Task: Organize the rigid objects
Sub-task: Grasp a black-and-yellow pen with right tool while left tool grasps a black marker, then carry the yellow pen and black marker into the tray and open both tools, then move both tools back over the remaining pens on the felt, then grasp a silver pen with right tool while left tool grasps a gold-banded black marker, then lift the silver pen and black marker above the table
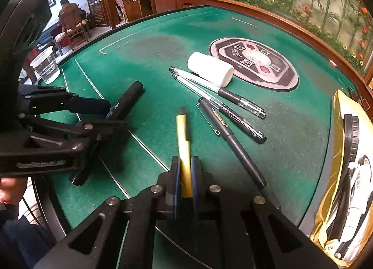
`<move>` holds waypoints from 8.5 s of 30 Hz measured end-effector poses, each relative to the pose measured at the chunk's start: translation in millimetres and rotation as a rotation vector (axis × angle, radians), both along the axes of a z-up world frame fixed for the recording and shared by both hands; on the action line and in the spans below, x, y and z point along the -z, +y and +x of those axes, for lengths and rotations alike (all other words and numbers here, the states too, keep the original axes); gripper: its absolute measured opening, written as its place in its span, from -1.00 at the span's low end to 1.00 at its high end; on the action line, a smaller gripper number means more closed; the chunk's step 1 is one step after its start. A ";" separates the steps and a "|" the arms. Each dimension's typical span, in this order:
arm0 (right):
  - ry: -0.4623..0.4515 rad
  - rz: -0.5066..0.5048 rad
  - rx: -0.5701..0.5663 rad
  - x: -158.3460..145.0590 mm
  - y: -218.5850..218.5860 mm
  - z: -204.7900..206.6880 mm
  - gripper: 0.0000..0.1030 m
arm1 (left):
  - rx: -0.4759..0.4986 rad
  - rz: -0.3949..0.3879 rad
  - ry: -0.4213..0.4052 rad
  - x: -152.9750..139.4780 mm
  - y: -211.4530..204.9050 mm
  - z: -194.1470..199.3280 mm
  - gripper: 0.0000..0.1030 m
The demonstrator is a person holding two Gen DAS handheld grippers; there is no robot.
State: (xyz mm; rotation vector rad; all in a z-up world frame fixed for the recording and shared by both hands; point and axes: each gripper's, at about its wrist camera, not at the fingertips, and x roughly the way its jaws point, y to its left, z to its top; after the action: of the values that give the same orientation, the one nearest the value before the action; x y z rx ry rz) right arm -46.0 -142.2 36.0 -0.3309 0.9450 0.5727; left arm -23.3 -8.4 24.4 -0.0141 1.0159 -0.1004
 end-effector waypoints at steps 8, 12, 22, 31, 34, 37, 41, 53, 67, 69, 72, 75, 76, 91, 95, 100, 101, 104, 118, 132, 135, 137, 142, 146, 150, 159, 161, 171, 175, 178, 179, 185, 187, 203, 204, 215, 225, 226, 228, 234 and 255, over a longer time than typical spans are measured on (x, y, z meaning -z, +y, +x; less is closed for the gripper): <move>0.013 0.172 0.098 -14.7 -26.3 -9.1 -0.85 | 0.022 -0.071 -0.026 -7.1 8.8 -4.5 -0.72; -0.003 0.233 0.122 -24.9 -35.4 -15.2 -0.85 | 0.033 -0.072 -0.092 -21.5 2.9 -13.2 -0.72; -0.003 0.318 0.173 -31.2 -55.8 -20.7 -0.85 | 0.068 -0.029 -0.156 -36.1 -28.1 -16.2 -0.72; -0.002 0.354 0.205 -33.1 -71.3 -23.6 -0.85 | 0.117 0.045 -0.213 -46.4 -62.5 -20.7 -0.71; -0.005 0.368 0.216 -34.5 -77.4 -24.3 -0.85 | 0.130 0.054 -0.216 -47.2 -69.0 -22.5 -0.71; -0.009 0.380 0.228 -35.6 -83.6 -24.5 -0.85 | 0.141 0.066 -0.217 -48.4 -75.9 -22.8 -0.72; -0.011 0.403 0.246 -36.5 -94.8 -24.2 -0.85 | 0.154 0.076 -0.217 -49.7 -85.7 -21.8 -0.72; -0.052 0.490 0.389 -46.3 -161.2 -26.0 -0.85 | 0.273 0.024 -0.187 -63.2 -139.8 -7.0 -0.72; -0.109 0.523 0.692 -43.3 -269.3 -15.5 -0.85 | 0.423 -0.054 -0.103 -65.0 -245.3 38.2 -0.72; -0.113 0.512 0.715 -42.0 -276.1 -10.9 -0.85 | 0.427 -0.049 -0.094 -60.7 -254.9 46.5 -0.72; -0.107 0.496 0.752 -37.4 -285.9 -1.9 -0.85 | 0.413 -0.042 -0.069 -51.3 -265.4 59.8 -0.72; -0.108 0.467 0.780 -32.2 -289.5 4.5 -0.85 | 0.406 -0.047 -0.046 -42.1 -268.6 67.0 -0.72; -0.105 0.468 0.786 -30.0 -291.4 6.6 -0.85 | 0.407 -0.048 -0.043 -39.8 -270.1 68.4 -0.72; -0.123 0.324 0.825 -25.3 -282.8 23.1 -0.85 | 0.428 -0.093 -0.055 -29.9 -278.6 74.6 -0.71; -0.121 0.320 0.827 -25.9 -281.5 20.9 -0.82 | 0.448 -0.097 -0.057 -29.3 -278.5 74.4 -0.44; -0.152 0.319 0.849 -35.9 -282.6 8.5 -0.50 | 0.437 -0.123 -0.119 -41.4 -270.9 67.2 0.14; -0.162 0.326 0.852 -39.2 -284.1 4.8 -0.47 | 0.437 -0.145 -0.127 -45.6 -266.8 65.5 0.24; -0.188 0.330 0.854 -49.6 -284.4 -5.0 -0.38 | 0.425 -0.164 -0.146 -54.7 -256.3 60.6 0.26; -0.161 0.402 0.574 -75.6 -196.4 -18.8 -0.35 | 0.237 -0.201 -0.178 -68.0 -98.6 11.8 0.30; 0.078 0.292 0.339 -19.0 -82.6 33.0 -0.26 | -0.097 -0.289 -0.098 -10.4 47.0 21.2 0.31; 0.108 0.294 0.340 -11.5 -80.7 35.8 -0.26 | -0.089 -0.303 -0.124 -11.8 48.5 18.4 0.31; 0.125 0.298 0.332 -8.0 -77.9 34.0 -0.26 | -0.081 -0.310 -0.127 -11.4 48.4 19.2 0.31; 0.173 0.328 0.268 -5.3 -56.7 23.5 -0.25 | -0.068 -0.343 -0.116 -10.5 50.0 22.9 0.31; 0.243 0.385 0.147 -3.8 -31.8 16.8 -0.25 | -0.065 -0.353 -0.114 -10.1 51.3 21.4 0.31; 0.125 0.350 0.203 -18.3 -41.5 31.3 -0.25 | -0.057 -0.348 -0.110 -10.0 50.0 21.2 0.31; 0.087 0.296 0.301 -5.1 -50.6 83.6 -0.25 | -0.054 -0.338 -0.107 -9.4 48.5 21.0 0.31; 0.136 0.344 0.273 -5.0 -48.9 77.8 -0.25 | -0.052 -0.341 -0.104 -8.9 48.7 21.6 0.31; 0.112 0.232 0.159 -8.5 -18.5 65.1 -0.33 | -0.055 -0.348 -0.095 -7.6 49.3 22.3 0.31; 0.110 0.189 0.093 -5.2 -7.2 64.2 -0.33 | -0.055 -0.345 -0.093 -7.4 49.0 22.5 0.31; 0.077 0.126 0.068 -4.4 0.2 65.7 -0.40 | -0.057 -0.338 -0.089 -7.2 47.7 23.5 0.31; 0.048 0.090 0.044 -2.9 4.1 62.7 -0.45 | -0.057 -0.335 -0.089 -7.3 47.5 23.5 0.31; 0.001 -0.007 0.035 0.6 6.9 48.2 -0.76 | -0.055 -0.282 -0.077 -7.4 39.1 22.5 0.31; 0.000 -0.008 0.072 -0.1 -5.0 39.9 -0.76 | -0.037 -0.246 -0.079 -9.8 31.4 18.5 0.31; 0.033 0.087 0.157 -1.7 -73.1 -23.1 -0.75 | 0.022 -0.010 0.040 -0.9 -63.7 32.1 0.17; 0.034 0.092 0.160 -1.6 -75.1 -23.3 -0.75 | 0.015 0.029 0.035 -0.6 -66.8 32.4 0.00; 0.024 0.074 0.160 -0.8 -74.2 -27.3 -0.74 | 0.071 0.045 0.002 -1.2 -42.8 22.6 -0.75; 0.008 0.066 0.175 -1.8 -68.8 -28.2 -0.76 | 0.097 0.077 -0.053 -1.0 -45.7 17.4 -0.83; 0.008 0.080 0.178 -3.3 -69.0 -28.6 -0.76 | 0.097 0.063 -0.053 -1.1 -43.6 16.6 -0.83; 0.003 0.111 0.188 -8.3 -70.9 -30.0 -0.76 | 0.092 0.034 -0.052 -2.5 -37.2 14.9 -0.83; 0.006 0.198 0.191 -19.0 -77.2 -32.8 -0.76 | 0.090 -0.002 -0.100 -17.9 -33.0 8.4 -0.83; 0.005 0.013 0.140 -1.1 -52.2 -27.7 -0.77 | 0.090 -0.017 -0.099 -19.2 -29.7 7.3 -0.83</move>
State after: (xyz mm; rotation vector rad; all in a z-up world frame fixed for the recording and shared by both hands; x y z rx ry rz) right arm -73.7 -194.4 37.1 -0.2494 0.9608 0.4510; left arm -16.0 -38.1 43.6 0.0209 0.9169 -0.1896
